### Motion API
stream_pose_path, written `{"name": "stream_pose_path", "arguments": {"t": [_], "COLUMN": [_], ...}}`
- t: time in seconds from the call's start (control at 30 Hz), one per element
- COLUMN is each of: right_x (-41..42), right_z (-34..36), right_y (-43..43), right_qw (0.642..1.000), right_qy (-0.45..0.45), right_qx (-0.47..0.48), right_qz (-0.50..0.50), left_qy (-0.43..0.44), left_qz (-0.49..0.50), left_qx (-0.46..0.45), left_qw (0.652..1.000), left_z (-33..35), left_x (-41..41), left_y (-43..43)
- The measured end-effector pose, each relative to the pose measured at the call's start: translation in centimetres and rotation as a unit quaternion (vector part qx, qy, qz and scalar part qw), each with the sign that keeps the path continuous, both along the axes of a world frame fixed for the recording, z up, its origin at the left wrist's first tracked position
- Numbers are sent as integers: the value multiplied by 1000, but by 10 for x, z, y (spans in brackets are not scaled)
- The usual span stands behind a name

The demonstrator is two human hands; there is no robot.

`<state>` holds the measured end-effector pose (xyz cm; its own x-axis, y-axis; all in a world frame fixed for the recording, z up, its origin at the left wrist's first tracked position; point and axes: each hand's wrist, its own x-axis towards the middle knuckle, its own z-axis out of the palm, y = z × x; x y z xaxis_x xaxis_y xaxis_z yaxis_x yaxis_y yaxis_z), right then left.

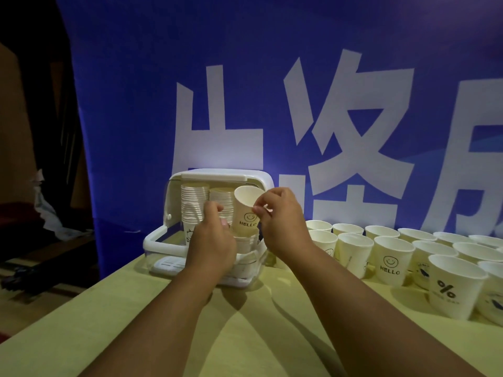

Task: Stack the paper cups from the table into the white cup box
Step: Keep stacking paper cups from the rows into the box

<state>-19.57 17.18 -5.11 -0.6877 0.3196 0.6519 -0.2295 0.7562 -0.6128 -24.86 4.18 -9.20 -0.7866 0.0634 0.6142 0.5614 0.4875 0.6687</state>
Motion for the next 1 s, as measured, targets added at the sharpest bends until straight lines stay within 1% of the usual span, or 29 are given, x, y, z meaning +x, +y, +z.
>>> {"name": "stream_pose_path", "arguments": {"t": [0.07,0.17,0.27,0.33,0.43,0.7,0.83,0.9,1.0], "right_x": [1,0,0,1,1,-1,6,15,37], "right_z": [-1,-5,-11,-17,-26,-34,-33,-30,-27], "right_y": [-2,-5,-8,-8,-7,-2,7,18,37], "right_qw": [999,997,996,995,993,995,996,996,992], "right_qy": [-34,-70,-89,-95,-110,-90,-66,-58,-66], "right_qx": [11,34,25,18,30,35,42,37,27], "right_qz": [4,4,11,8,-5,-7,-37,-60,-103], "left_qy": [14,41,69,67,36,39,107,137,137], "left_qz": [-8,-20,9,33,52,63,77,62,16], "left_qx": [10,-13,-30,-34,-66,-81,-88,-92,-122], "left_qw": [1000,999,997,997,996,994,987,984,983], "left_z": [0,0,-2,-3,-4,0,2,3,2], "left_x": [0,2,-2,-5,-7,2,11,20,37], "left_y": [0,1,2,2,0,0,4,10,23]}}
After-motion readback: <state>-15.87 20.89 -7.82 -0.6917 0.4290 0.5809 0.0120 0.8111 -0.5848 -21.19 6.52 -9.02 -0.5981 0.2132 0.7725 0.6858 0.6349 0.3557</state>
